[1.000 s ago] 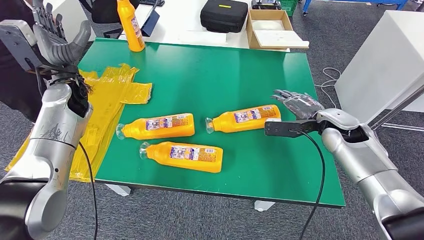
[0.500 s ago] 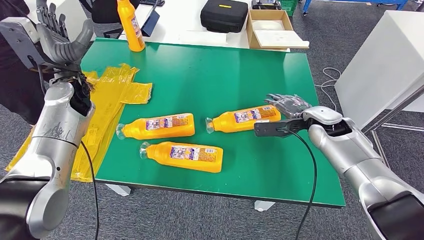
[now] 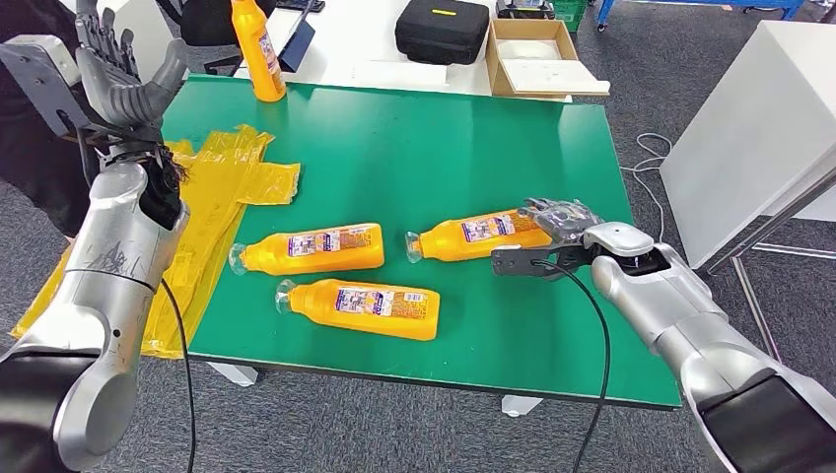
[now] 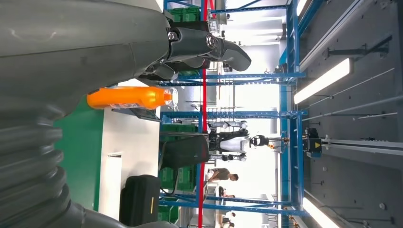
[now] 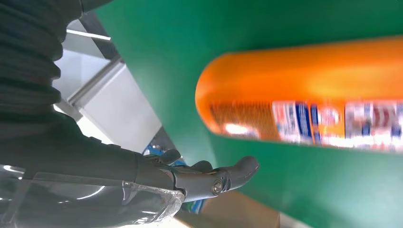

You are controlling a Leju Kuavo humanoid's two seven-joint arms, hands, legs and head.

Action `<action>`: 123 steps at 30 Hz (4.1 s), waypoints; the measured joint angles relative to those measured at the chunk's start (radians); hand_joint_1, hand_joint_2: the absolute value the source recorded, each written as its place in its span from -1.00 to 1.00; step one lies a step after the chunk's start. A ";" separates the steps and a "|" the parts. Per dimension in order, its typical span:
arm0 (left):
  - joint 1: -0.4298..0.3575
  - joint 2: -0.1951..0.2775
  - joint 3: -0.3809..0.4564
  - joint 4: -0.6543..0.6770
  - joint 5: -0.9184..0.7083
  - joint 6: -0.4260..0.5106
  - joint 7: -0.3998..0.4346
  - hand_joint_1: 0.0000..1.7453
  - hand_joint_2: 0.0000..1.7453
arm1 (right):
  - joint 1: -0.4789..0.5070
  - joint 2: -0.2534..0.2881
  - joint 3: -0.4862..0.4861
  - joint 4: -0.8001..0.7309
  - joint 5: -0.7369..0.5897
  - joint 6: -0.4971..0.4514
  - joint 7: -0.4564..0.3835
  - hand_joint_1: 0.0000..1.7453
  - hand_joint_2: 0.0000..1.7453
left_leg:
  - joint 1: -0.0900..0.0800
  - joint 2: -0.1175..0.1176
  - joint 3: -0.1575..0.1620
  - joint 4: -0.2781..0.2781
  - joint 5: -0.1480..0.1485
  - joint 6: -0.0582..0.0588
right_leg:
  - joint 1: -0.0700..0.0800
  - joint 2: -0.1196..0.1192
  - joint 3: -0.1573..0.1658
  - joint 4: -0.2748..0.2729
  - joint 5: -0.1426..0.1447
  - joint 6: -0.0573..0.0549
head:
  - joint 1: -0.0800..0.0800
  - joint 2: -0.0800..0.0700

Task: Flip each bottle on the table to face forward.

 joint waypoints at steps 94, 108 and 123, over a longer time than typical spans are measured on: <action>-0.002 -0.097 -0.019 0.073 -0.068 -0.051 -0.049 -1.00 -1.00 | -0.018 0.159 -0.179 0.220 0.157 -0.104 0.169 -1.00 1.00 | 0.000 0.000 0.000 0.000 0.000 0.000 | 0.000 0.000 0.000 0.000 0.000 0.000 | 0.000 0.000; -0.002 -0.101 -0.021 0.073 -0.059 -0.044 -0.058 -1.00 -1.00 | -0.015 0.152 -0.179 0.225 0.164 -0.103 0.164 -1.00 1.00 | 0.000 0.000 0.000 0.000 0.000 0.000 | 0.000 0.000 0.000 0.000 0.000 0.000 | 0.000 0.000; -0.002 -0.086 -0.021 0.073 -0.039 -0.046 -0.058 -1.00 -1.00 | -0.016 0.152 -0.180 0.225 0.167 -0.059 0.147 -1.00 -1.00 | 0.000 0.000 0.000 0.000 0.000 0.000 | 0.000 0.000 0.000 0.000 0.000 0.000 | 0.000 0.000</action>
